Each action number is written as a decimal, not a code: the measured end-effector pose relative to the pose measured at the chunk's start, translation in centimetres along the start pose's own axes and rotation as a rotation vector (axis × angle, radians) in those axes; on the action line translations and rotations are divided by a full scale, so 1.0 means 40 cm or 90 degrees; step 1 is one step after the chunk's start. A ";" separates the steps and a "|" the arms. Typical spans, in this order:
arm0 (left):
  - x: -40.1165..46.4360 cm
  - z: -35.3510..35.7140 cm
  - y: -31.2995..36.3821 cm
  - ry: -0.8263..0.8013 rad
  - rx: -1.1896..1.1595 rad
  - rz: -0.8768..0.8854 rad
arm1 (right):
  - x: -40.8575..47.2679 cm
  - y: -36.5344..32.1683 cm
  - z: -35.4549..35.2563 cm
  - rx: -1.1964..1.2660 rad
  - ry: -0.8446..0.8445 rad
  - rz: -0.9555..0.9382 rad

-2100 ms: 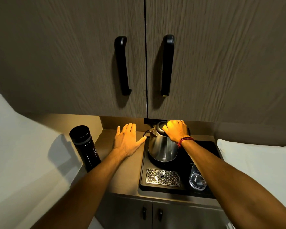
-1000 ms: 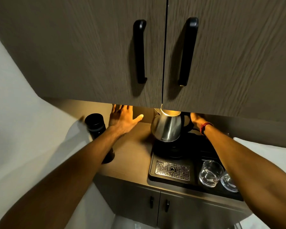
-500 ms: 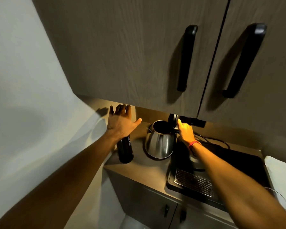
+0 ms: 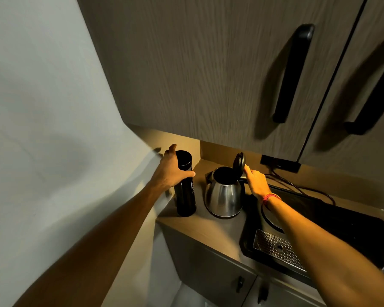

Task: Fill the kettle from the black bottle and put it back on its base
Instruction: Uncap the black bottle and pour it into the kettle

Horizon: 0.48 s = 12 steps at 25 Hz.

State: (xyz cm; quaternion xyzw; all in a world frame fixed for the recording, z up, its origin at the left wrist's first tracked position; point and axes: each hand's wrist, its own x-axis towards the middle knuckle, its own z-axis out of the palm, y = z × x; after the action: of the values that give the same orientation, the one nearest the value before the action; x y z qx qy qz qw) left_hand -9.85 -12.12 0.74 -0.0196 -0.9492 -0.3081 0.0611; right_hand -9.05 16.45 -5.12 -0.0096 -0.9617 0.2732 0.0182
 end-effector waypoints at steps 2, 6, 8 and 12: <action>-0.014 0.021 -0.020 0.025 -0.119 -0.005 | -0.005 0.002 -0.011 0.025 -0.036 -0.013; -0.026 0.039 -0.021 0.115 -0.201 -0.016 | 0.007 0.006 -0.023 0.015 -0.081 -0.030; -0.021 0.027 -0.010 0.164 -0.192 -0.005 | 0.005 0.007 -0.025 -0.002 -0.098 -0.057; -0.052 0.032 0.027 0.288 -0.017 0.140 | 0.011 0.012 -0.029 -0.063 -0.081 -0.034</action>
State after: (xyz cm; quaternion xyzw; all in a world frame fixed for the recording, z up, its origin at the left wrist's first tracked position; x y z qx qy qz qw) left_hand -7.86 -10.48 0.09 -0.0538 -0.8993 -0.3090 0.3048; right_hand -9.42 17.50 -4.37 0.0322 -0.9733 0.2246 -0.0359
